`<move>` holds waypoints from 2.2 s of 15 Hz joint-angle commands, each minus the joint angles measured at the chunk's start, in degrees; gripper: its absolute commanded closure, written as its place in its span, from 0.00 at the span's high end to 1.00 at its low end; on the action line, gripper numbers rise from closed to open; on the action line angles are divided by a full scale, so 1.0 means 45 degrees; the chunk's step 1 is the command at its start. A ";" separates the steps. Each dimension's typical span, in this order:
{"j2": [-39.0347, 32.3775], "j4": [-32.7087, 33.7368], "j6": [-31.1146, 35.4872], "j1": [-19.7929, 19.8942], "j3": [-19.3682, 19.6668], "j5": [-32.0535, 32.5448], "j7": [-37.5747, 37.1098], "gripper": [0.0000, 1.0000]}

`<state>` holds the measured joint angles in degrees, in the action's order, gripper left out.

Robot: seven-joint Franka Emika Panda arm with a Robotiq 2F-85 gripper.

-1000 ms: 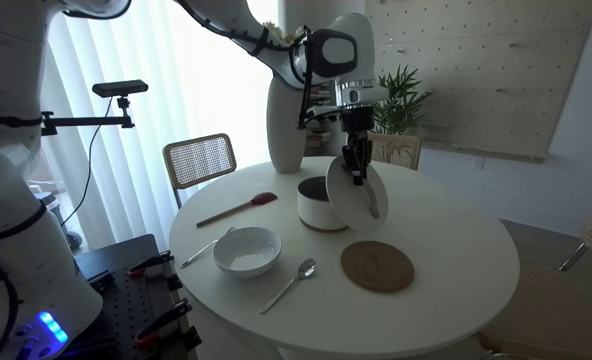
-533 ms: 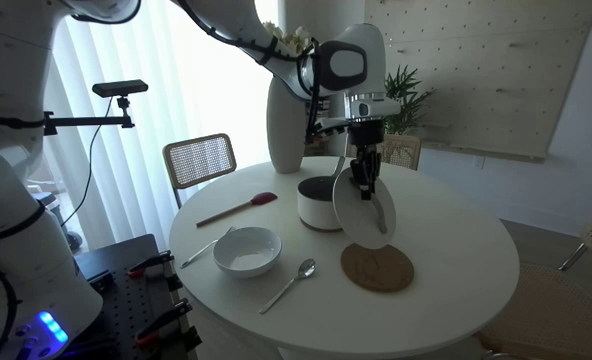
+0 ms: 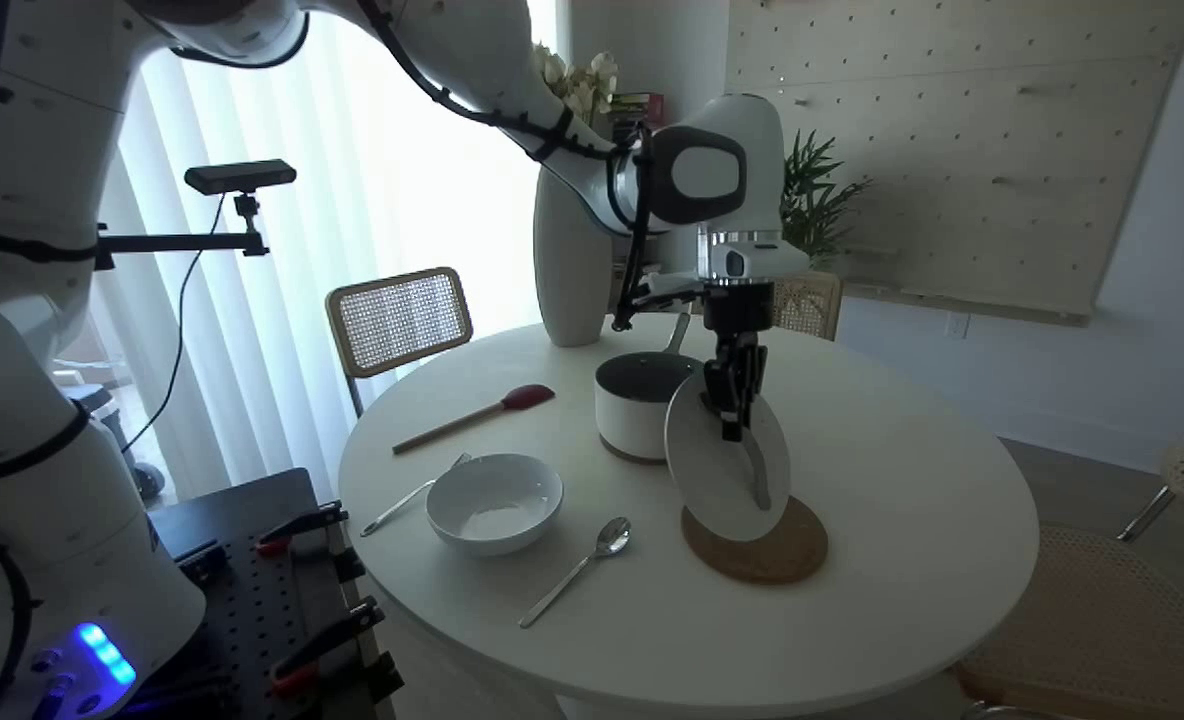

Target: Remove the lid and pick up the object from the pot and put it in the white bowl

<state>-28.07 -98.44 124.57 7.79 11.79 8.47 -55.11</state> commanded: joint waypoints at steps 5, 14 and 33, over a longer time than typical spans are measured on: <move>-0.0623 0.0762 0.0103 0.0210 0.0193 -0.0719 0.0479 0.06; -0.1533 0.2078 -0.0158 0.0559 0.0304 -0.1061 0.0627 0.06; -0.1808 0.3680 -0.0723 0.0399 -0.0383 -0.1878 0.2779 0.06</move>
<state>-40.03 -81.25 123.82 10.41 11.35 2.50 -47.08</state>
